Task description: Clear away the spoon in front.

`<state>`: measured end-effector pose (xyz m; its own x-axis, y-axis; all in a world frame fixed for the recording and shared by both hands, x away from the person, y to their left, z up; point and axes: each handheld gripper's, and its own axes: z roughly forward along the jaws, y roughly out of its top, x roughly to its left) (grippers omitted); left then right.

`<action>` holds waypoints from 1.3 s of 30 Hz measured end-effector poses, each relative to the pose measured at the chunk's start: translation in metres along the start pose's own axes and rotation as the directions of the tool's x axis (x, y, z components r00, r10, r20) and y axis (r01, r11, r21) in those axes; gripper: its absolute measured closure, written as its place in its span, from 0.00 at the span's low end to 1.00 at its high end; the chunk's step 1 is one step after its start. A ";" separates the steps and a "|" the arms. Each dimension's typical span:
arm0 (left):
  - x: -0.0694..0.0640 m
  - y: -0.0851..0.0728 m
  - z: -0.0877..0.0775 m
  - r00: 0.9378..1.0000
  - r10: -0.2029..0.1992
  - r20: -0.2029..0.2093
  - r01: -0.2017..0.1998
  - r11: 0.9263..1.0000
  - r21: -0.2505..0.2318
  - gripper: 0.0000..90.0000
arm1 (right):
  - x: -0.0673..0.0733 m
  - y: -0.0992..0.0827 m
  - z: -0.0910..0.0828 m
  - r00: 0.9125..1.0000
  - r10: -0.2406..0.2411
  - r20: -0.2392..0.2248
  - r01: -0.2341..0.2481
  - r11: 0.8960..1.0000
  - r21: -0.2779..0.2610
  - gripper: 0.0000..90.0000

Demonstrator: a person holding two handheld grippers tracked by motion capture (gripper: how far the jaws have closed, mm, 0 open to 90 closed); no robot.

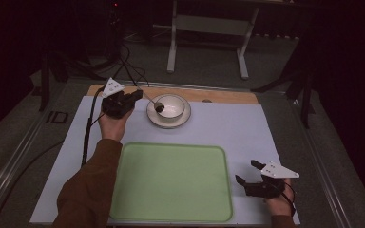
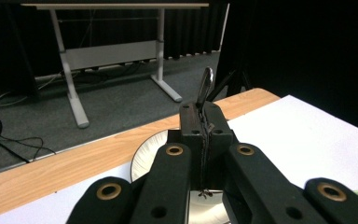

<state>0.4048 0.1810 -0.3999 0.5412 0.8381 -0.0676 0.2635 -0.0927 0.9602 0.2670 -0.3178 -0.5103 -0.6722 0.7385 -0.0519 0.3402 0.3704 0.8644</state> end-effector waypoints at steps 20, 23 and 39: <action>0.008 -0.013 -0.042 1.000 0.010 -0.011 -0.010 0.998 0.055 1.00 | 0.001 0.000 0.000 1.000 0.000 -0.001 0.000 1.000 0.007 0.16; 0.010 -0.016 -0.047 1.000 0.003 -0.006 -0.003 0.998 0.062 1.00 | 0.001 0.000 0.000 1.000 0.001 0.000 -0.001 1.000 0.007 0.16; 0.013 -0.033 -0.080 1.000 -0.005 0.001 0.004 0.993 0.119 1.00 | 0.001 0.000 0.000 1.000 0.002 -0.001 -0.002 1.000 0.007 0.16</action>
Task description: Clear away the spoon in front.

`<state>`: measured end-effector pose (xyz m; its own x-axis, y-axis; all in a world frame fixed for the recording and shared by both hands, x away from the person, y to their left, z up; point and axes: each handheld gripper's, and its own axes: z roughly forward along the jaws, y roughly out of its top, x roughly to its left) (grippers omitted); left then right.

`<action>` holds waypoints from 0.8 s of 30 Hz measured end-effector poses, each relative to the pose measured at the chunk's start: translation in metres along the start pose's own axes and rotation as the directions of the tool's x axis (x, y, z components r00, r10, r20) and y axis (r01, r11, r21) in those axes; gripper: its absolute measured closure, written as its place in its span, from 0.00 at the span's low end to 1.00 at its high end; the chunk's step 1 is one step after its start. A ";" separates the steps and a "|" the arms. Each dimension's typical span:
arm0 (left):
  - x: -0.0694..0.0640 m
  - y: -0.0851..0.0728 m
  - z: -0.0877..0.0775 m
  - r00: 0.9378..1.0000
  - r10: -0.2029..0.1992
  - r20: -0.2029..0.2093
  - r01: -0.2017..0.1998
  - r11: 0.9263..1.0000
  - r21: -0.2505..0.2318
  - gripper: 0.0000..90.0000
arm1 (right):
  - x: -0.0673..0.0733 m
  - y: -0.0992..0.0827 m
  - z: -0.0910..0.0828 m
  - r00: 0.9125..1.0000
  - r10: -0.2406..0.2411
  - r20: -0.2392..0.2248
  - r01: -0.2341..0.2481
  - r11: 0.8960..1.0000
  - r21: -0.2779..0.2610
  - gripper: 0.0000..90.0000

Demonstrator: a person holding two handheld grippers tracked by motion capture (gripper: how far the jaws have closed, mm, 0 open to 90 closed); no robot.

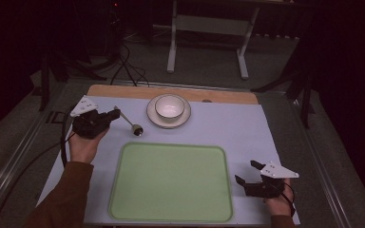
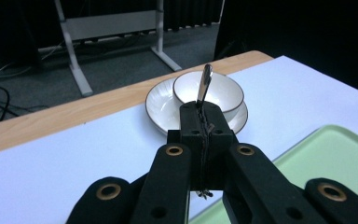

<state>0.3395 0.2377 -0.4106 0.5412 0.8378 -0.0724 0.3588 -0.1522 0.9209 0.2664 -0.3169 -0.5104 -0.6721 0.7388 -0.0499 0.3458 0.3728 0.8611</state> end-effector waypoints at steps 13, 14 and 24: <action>0.001 -0.019 -0.009 1.000 -0.009 -0.011 0.010 0.996 0.087 1.00 | 0.000 0.000 0.000 1.000 -0.003 0.001 0.003 1.000 0.003 0.16; 0.001 -0.019 -0.009 1.000 -0.009 -0.011 0.010 0.996 0.087 1.00 | 0.000 0.000 0.000 1.000 -0.003 0.001 0.003 1.000 0.003 0.16; 0.010 -0.019 0.021 0.998 -0.058 -0.032 0.060 0.996 0.067 1.00 | 0.000 0.000 0.001 1.000 -0.006 0.001 0.006 1.000 0.005 0.16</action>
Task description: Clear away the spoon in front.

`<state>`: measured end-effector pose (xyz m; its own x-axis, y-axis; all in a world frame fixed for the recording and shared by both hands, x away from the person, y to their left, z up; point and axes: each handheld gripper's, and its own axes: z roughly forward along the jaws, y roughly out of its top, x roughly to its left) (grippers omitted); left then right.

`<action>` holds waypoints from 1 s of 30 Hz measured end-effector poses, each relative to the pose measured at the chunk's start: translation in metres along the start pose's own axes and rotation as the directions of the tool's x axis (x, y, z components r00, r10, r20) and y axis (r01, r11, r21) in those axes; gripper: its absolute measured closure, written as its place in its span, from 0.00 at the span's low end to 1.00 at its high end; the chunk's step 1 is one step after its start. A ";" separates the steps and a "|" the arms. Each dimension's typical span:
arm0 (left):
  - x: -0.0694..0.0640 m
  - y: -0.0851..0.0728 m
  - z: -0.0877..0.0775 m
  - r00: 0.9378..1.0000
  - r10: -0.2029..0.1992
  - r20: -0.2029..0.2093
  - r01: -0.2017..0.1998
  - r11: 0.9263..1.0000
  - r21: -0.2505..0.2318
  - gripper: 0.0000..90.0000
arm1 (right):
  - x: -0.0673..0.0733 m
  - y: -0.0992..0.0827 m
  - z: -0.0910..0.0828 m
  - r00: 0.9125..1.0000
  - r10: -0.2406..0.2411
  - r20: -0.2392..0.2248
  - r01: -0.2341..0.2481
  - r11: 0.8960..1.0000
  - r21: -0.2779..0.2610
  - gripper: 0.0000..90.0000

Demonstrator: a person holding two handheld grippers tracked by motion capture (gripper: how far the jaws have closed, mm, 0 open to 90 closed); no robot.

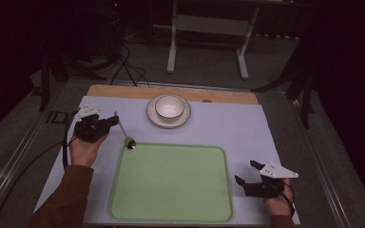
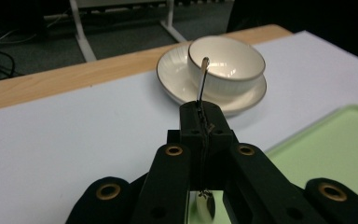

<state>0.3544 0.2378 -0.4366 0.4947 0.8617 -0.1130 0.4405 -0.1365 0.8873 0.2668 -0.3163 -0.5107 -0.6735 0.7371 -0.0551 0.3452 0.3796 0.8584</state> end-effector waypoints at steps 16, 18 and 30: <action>-0.005 0.003 0.018 0.999 -0.025 0.035 0.026 1.000 -0.014 1.00 | 0.000 0.000 0.000 1.000 0.000 -0.002 0.000 1.000 0.000 0.16; -0.006 0.004 0.015 0.999 -0.022 0.048 0.022 1.000 -0.015 1.00 | 0.000 0.000 0.000 1.000 0.000 -0.002 0.000 1.000 0.000 0.16; -0.013 0.003 -0.009 0.993 -0.023 0.117 0.024 1.000 -0.006 1.00 | 0.000 0.000 0.000 1.000 0.000 -0.003 0.000 1.000 0.002 0.16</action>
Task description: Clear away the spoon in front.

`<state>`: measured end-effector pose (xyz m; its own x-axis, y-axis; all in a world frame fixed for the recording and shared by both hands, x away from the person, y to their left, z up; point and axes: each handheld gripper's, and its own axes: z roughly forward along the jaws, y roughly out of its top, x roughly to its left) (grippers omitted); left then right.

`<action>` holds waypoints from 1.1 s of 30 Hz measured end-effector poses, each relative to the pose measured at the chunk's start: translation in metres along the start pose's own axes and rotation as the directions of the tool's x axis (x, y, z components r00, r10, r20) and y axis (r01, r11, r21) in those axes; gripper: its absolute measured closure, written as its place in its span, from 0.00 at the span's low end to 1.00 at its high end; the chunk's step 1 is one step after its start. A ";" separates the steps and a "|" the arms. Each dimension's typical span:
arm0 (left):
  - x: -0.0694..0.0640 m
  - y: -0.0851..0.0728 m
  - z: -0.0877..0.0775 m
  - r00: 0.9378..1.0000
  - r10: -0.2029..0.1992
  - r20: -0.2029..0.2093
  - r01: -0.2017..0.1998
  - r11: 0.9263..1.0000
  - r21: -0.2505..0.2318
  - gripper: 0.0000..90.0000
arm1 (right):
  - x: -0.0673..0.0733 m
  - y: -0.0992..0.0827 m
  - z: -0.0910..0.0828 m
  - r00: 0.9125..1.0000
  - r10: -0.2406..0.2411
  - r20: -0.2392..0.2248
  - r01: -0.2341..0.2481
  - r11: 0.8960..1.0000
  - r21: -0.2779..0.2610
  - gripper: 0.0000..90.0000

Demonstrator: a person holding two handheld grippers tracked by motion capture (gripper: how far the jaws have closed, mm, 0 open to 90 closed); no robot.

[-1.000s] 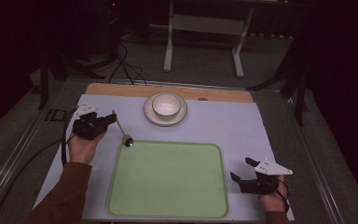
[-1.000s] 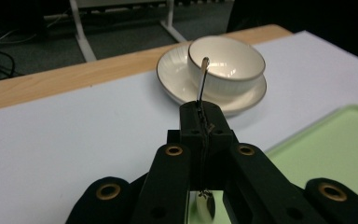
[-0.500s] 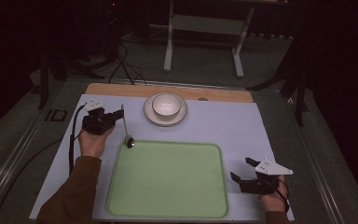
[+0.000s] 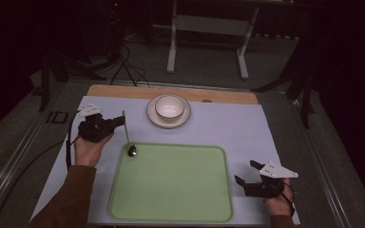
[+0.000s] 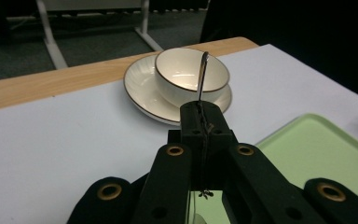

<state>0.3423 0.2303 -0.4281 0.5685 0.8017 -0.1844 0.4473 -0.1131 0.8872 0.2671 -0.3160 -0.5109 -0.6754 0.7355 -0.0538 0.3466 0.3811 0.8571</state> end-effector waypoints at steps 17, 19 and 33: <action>-0.024 -0.015 -0.021 0.999 0.017 0.039 -0.019 0.998 0.068 1.00 | 0.001 0.000 0.000 1.000 0.000 0.000 0.000 1.000 0.004 0.16; -0.026 -0.020 -0.021 0.999 -0.001 0.050 -0.003 0.997 0.079 1.00 | 0.001 0.000 0.000 1.000 0.000 0.000 0.000 1.000 0.004 0.16; -0.030 -0.053 -0.022 0.993 -0.041 0.110 0.038 0.999 0.033 0.98 | 0.001 0.000 0.001 1.000 -0.003 0.000 0.003 1.000 0.009 0.16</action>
<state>0.2862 0.2255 -0.4599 0.6225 0.7359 -0.2662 0.4909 -0.1023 0.8652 0.2674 -0.3151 -0.5116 -0.6769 0.7339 -0.0564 0.3500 0.3883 0.8525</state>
